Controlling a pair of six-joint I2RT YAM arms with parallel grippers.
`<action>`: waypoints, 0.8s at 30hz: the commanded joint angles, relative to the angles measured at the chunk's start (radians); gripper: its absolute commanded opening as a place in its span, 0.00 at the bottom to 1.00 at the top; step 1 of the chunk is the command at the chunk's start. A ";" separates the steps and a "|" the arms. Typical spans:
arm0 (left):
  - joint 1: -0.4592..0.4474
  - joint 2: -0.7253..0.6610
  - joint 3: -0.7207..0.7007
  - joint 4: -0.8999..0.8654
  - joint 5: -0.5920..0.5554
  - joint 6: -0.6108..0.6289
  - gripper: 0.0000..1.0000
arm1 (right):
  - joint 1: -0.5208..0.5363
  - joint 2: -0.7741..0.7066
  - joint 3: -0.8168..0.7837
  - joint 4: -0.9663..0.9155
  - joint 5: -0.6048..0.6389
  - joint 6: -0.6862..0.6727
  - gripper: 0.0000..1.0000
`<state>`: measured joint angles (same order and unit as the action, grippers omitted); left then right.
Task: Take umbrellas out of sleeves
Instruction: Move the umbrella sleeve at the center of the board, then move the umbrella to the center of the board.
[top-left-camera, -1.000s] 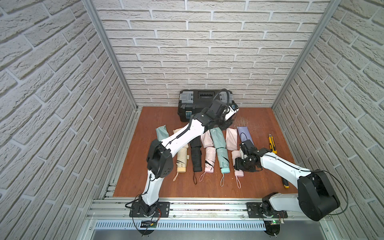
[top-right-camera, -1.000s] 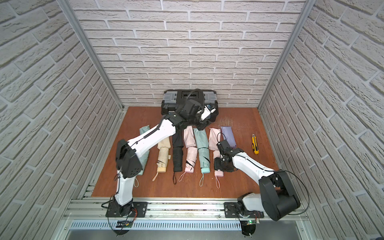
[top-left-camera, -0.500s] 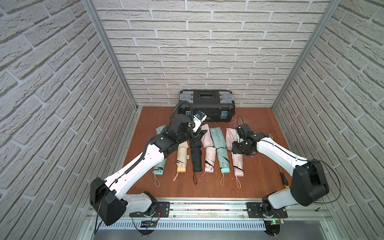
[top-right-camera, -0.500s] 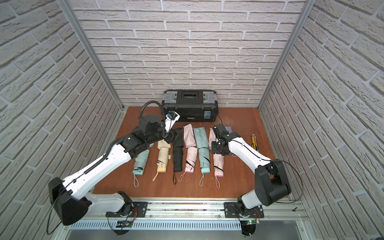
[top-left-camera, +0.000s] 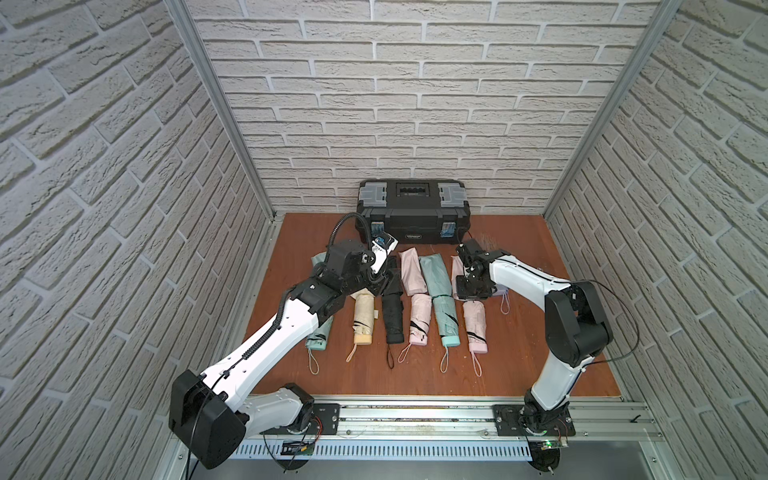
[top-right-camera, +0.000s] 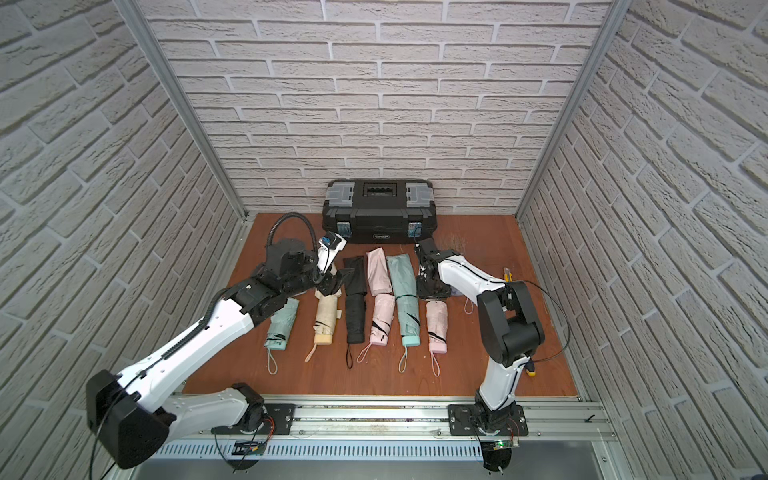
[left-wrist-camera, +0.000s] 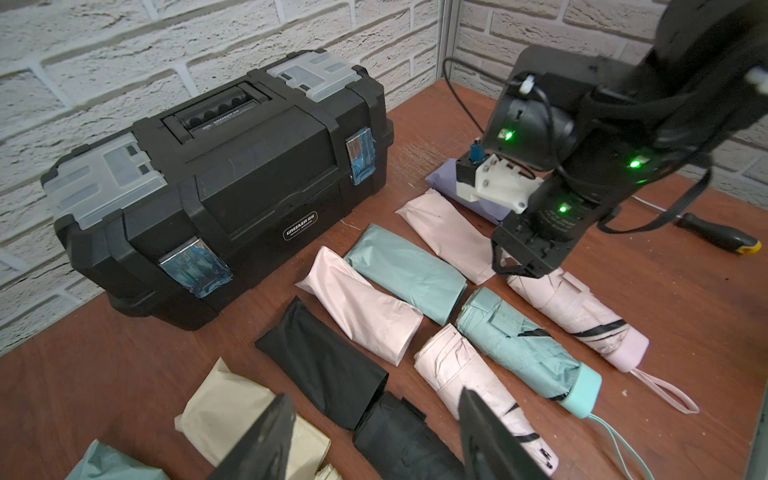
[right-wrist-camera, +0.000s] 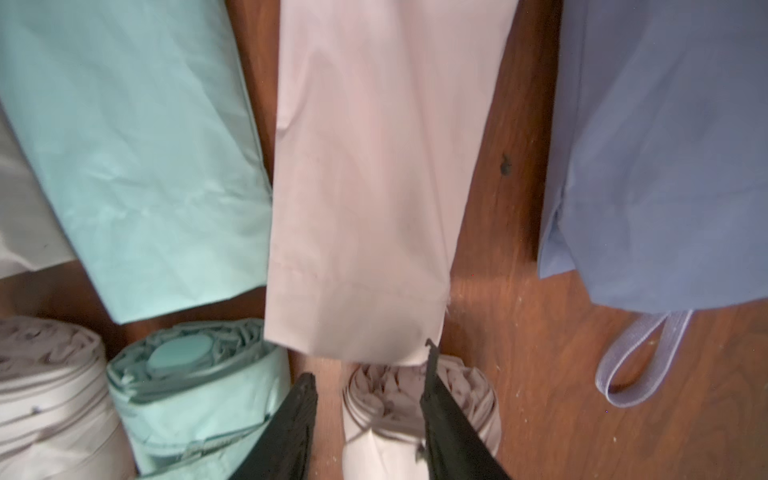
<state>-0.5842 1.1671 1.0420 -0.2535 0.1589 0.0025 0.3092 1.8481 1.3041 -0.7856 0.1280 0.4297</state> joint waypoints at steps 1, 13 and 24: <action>0.020 -0.035 -0.011 0.062 0.037 -0.010 0.65 | -0.011 0.033 0.054 -0.036 0.065 -0.004 0.44; 0.053 -0.015 -0.012 0.073 0.092 -0.040 0.64 | -0.030 0.036 0.099 -0.064 0.087 -0.019 0.45; 0.052 0.013 -0.011 0.087 0.128 -0.057 0.64 | -0.062 -0.197 -0.111 -0.051 0.028 0.003 0.47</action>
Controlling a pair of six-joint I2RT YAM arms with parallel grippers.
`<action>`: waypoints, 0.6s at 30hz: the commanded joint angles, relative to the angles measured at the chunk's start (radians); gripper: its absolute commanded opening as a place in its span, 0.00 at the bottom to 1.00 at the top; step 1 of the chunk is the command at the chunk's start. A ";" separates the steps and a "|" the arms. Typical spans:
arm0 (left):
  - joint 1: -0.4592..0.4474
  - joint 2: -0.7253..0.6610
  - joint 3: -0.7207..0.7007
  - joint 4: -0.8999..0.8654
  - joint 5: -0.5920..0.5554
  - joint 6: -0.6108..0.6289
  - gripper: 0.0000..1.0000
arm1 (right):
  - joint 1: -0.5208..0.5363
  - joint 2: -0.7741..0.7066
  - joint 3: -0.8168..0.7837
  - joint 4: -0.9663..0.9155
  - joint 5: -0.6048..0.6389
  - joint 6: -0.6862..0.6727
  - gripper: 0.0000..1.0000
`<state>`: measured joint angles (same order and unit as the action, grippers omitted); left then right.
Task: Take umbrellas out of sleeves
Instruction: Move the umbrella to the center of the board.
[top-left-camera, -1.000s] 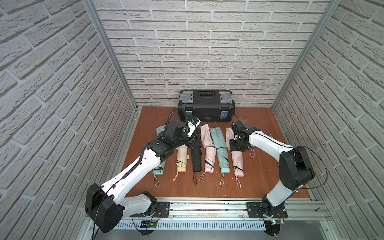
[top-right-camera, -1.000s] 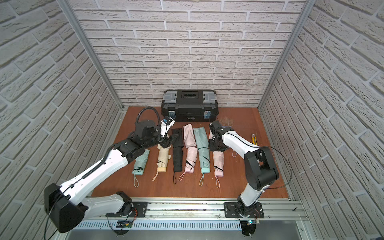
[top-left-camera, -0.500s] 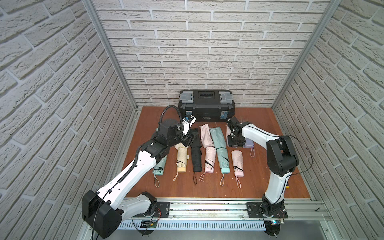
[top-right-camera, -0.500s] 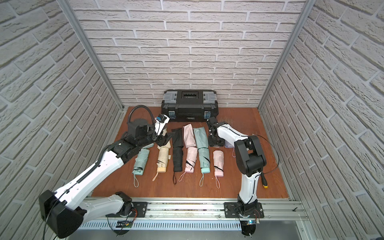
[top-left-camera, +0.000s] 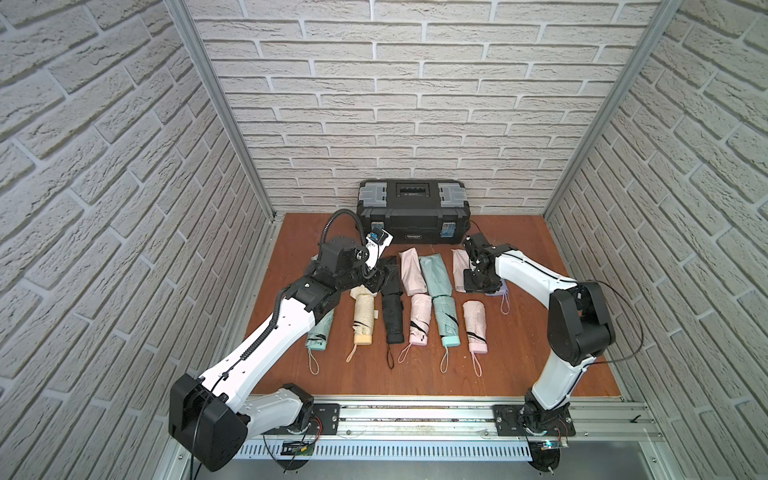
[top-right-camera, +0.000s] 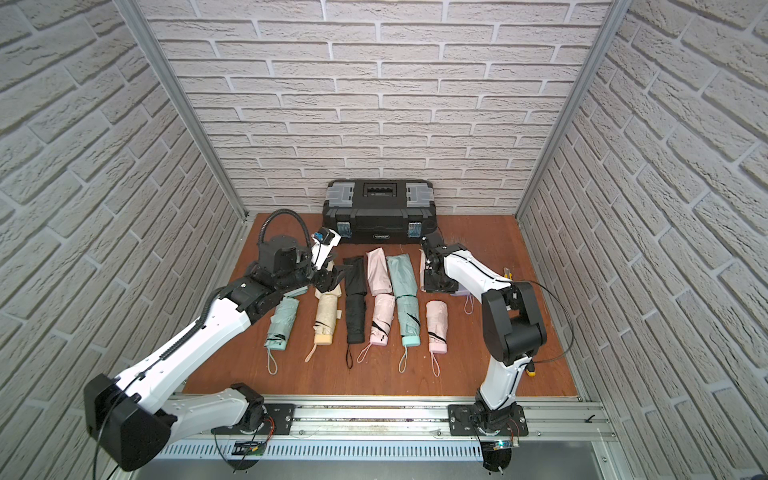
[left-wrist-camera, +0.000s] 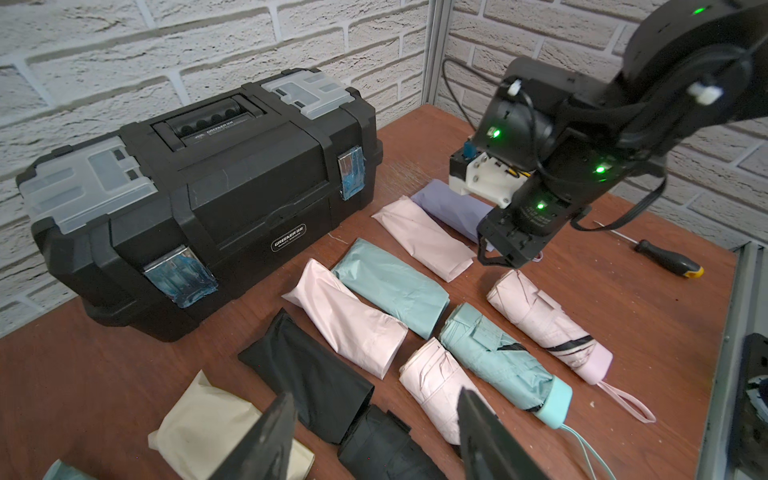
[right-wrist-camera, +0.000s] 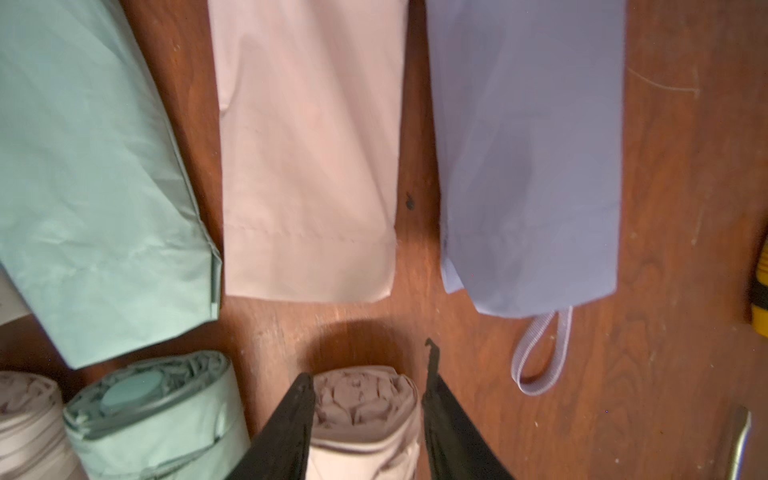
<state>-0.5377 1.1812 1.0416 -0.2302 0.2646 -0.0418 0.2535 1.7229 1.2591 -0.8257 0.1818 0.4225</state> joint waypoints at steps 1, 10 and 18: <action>0.001 0.002 -0.012 0.064 0.023 -0.013 0.64 | -0.007 -0.092 -0.093 -0.008 -0.041 0.013 0.48; -0.131 0.128 0.041 0.061 0.023 0.014 0.64 | -0.160 -0.075 -0.070 0.040 -0.114 -0.047 0.65; -0.267 0.247 0.089 0.100 -0.012 -0.018 0.63 | -0.224 0.202 0.253 0.014 -0.023 -0.062 0.65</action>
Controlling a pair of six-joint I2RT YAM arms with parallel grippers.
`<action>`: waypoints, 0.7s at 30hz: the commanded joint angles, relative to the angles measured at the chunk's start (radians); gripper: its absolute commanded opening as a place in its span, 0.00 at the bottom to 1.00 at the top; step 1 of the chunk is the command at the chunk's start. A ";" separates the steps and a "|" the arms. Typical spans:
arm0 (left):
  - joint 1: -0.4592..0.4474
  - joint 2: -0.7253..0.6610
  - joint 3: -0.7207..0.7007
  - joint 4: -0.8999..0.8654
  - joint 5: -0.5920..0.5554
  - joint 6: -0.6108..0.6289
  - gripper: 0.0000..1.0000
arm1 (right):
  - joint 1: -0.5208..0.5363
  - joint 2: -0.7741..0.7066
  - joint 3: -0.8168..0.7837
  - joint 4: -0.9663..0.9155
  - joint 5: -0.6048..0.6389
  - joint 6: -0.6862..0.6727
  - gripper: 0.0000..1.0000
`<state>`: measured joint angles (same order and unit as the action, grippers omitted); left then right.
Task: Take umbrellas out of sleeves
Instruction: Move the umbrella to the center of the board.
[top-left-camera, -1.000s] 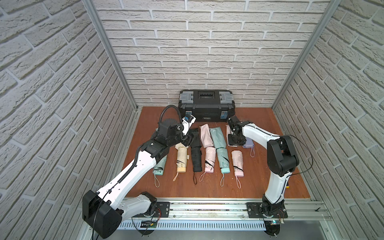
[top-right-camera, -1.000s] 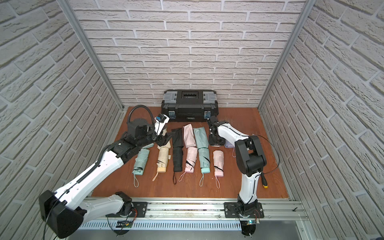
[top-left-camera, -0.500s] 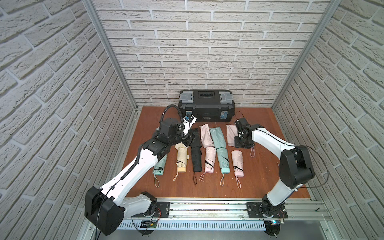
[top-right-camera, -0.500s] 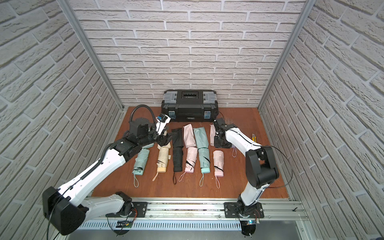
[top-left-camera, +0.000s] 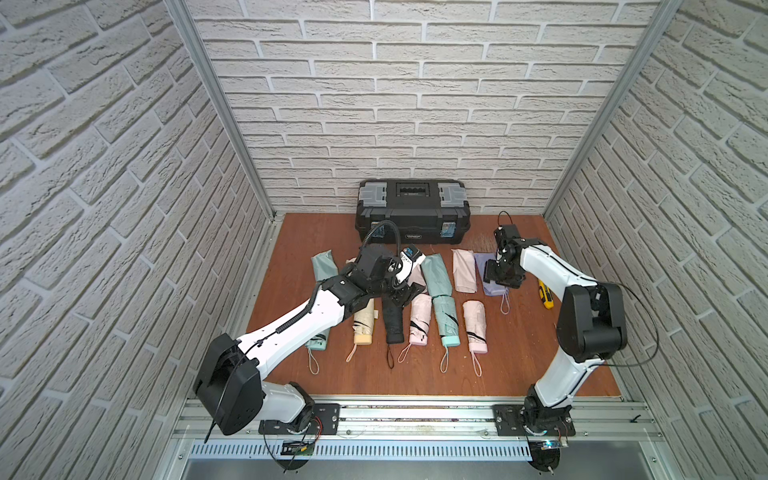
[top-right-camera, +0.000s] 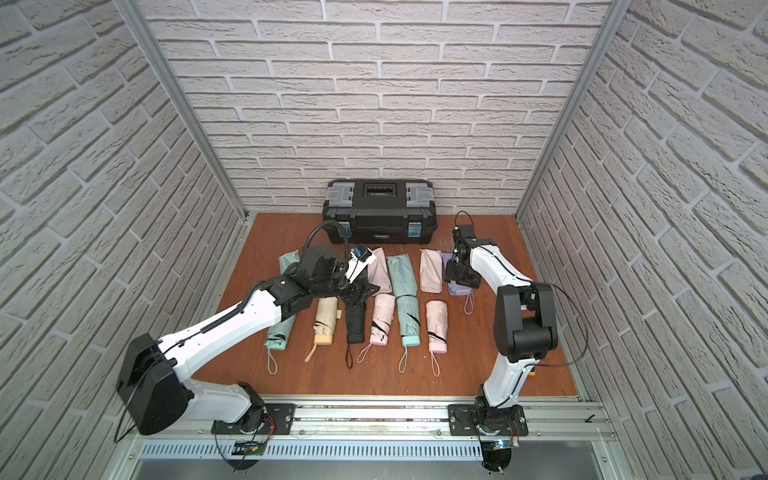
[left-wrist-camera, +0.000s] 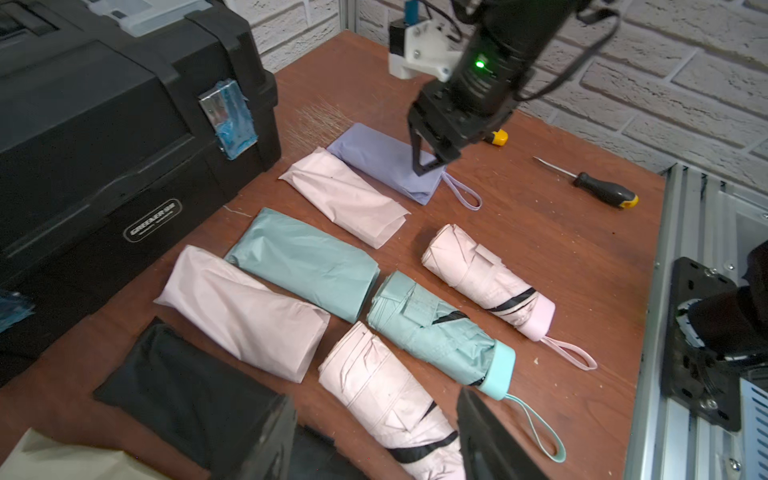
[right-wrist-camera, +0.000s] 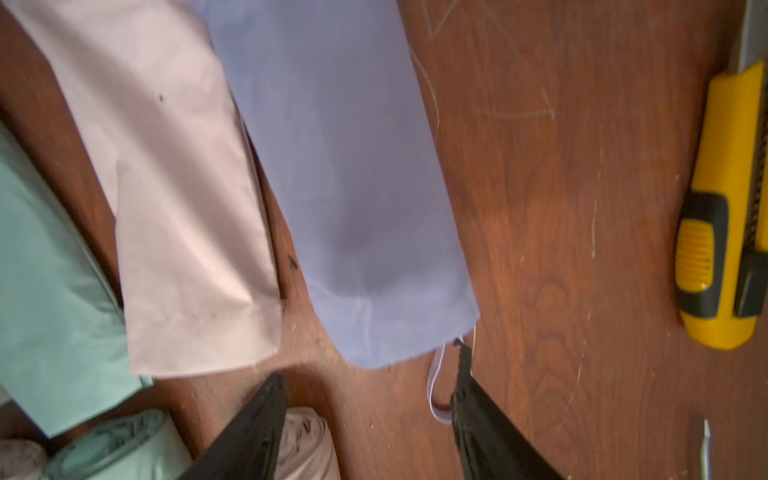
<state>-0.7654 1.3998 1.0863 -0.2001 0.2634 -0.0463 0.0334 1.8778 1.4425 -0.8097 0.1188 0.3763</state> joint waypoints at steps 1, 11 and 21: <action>-0.055 0.043 0.053 0.071 -0.014 -0.018 0.63 | -0.007 0.080 0.108 -0.006 0.045 -0.021 0.65; -0.138 0.137 0.099 0.117 -0.008 -0.068 0.62 | -0.052 0.385 0.431 -0.095 0.013 -0.067 0.65; -0.182 0.225 0.134 0.153 0.017 -0.073 0.62 | -0.075 0.241 0.182 -0.044 0.057 -0.005 0.57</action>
<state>-0.9298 1.5955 1.1847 -0.1123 0.2584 -0.1089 -0.0170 2.1754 1.7279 -0.7959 0.1375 0.3382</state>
